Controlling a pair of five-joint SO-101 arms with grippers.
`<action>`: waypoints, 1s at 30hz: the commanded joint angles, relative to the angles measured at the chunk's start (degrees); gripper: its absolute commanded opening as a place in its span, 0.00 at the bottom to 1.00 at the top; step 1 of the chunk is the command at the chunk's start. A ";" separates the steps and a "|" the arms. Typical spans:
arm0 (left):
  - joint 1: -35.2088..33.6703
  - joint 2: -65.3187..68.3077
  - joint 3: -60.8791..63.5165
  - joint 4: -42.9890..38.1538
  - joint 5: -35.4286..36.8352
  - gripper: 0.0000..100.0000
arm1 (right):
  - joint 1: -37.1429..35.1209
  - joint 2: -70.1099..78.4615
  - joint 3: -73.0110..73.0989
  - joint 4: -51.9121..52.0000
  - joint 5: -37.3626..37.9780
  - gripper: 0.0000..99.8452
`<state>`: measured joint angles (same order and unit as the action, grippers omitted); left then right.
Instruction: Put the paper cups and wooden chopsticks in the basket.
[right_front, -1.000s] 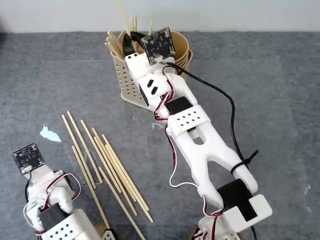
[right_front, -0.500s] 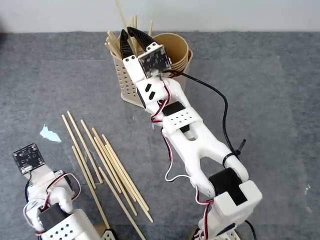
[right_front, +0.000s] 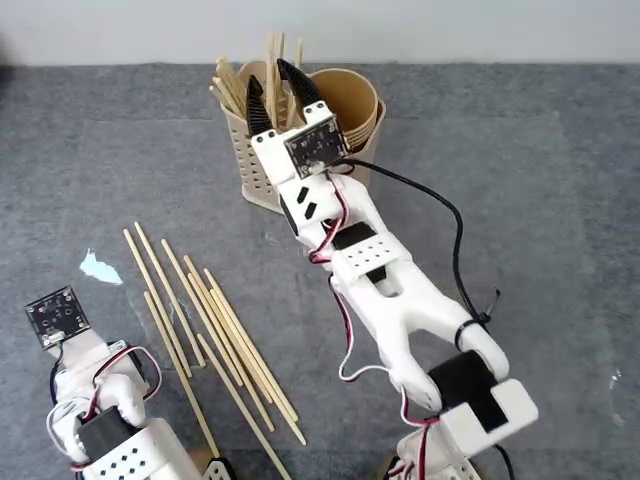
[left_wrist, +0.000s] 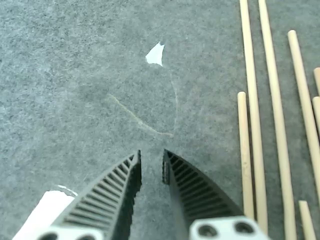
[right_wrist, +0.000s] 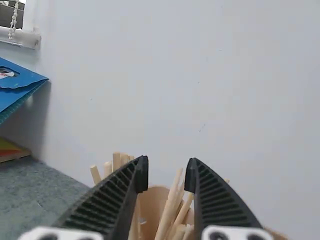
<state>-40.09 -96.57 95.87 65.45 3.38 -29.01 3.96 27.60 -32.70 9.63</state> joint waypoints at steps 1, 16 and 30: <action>-0.35 -0.18 -0.66 -1.49 -0.26 0.08 | 0.40 -4.70 0.53 3.21 0.26 0.12; -0.35 -0.18 -0.66 -1.49 -0.26 0.08 | -8.75 -30.64 0.53 59.12 -1.85 0.12; -0.35 -0.18 -0.66 -1.49 -0.26 0.08 | -15.34 -32.57 4.75 86.11 -13.80 0.13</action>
<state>-40.09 -96.57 95.87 65.45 3.38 -41.93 -26.11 31.38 51.34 -2.86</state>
